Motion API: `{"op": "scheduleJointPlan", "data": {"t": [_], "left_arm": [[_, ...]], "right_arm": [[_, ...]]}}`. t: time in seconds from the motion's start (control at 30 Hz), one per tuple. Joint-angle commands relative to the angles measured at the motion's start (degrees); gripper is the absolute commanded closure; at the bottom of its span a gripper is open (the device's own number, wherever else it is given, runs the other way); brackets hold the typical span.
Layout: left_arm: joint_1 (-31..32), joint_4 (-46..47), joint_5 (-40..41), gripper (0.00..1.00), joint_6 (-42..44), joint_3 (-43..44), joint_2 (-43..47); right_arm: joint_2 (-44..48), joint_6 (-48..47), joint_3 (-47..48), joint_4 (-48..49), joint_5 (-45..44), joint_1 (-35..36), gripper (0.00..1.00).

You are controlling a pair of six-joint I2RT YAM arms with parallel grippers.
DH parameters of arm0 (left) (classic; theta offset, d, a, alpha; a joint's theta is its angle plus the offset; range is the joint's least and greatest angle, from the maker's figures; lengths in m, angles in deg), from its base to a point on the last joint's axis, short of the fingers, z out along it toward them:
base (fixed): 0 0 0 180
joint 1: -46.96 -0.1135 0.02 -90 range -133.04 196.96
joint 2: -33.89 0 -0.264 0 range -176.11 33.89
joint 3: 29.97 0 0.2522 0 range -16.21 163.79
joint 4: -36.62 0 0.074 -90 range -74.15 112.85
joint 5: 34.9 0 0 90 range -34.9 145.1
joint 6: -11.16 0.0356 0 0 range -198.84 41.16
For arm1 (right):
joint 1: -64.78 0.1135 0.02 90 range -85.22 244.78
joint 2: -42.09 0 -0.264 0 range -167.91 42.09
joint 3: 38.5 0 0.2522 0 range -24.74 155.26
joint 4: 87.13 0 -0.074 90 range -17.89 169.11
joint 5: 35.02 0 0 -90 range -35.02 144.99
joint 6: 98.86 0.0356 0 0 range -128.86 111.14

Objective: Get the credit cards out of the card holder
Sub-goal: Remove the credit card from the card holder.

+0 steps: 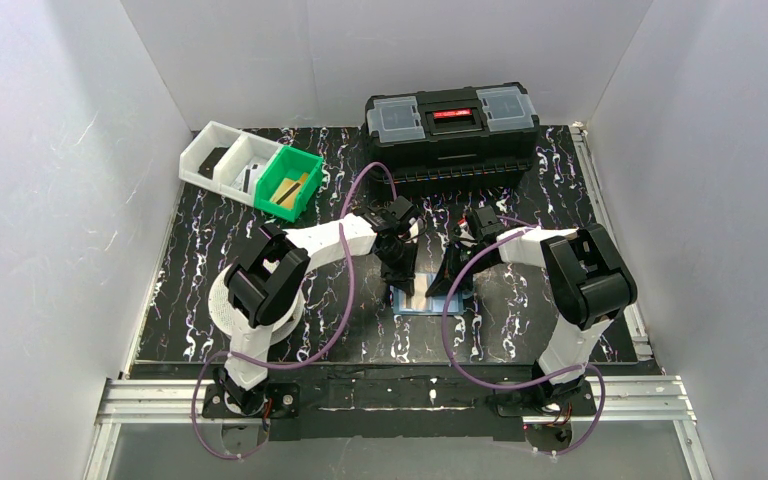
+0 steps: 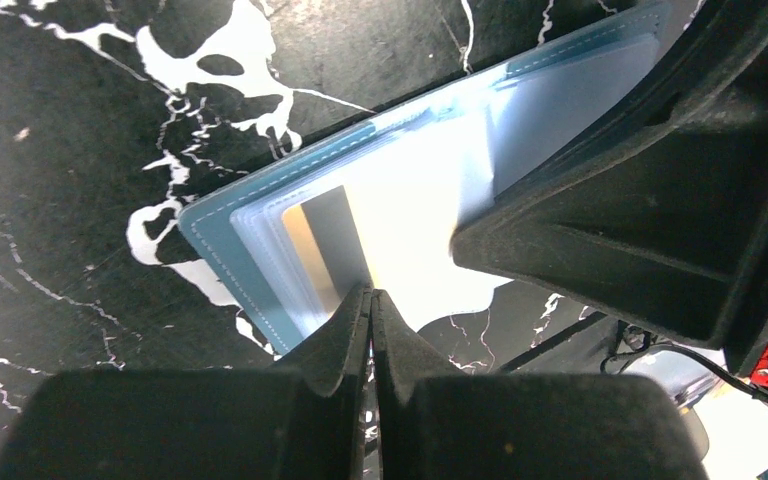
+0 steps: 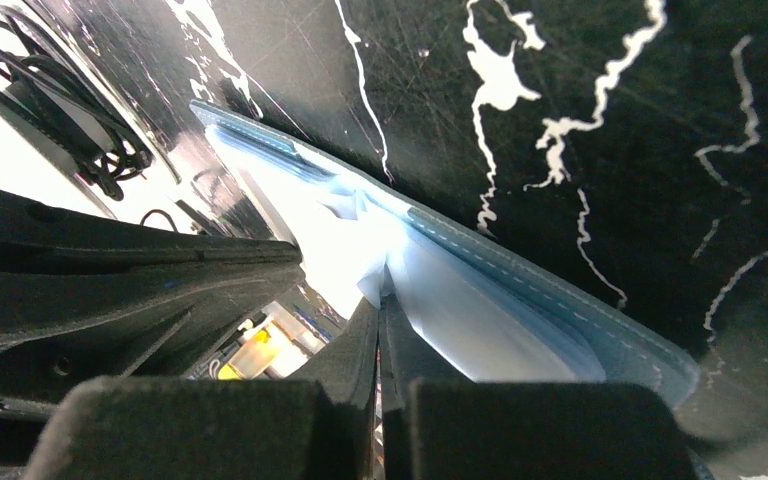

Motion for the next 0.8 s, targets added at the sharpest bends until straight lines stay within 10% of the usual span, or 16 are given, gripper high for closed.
{"op": "scheduleJointPlan", "data": {"t": [0.0,0.3,0.77], "left_arm": [[0.5,0.1,-1.8,1.0,0.6,1.3,-0.6],[0.5,2.4,-4.3,1.0,-0.2,1.1,-0.7],[0.5,6.3,-9.4,1.0,-1.2,1.8,-2.1]], "right_arm": [[1.4,-0.8,0.4,-1.2,-1.3,-0.3,0.86],[6.9,-1.3,3.7,-6.2,-2.6,-0.3,0.55],[13.1,-1.7,6.6,-13.7,-9.7,-0.3,0.48]]}}
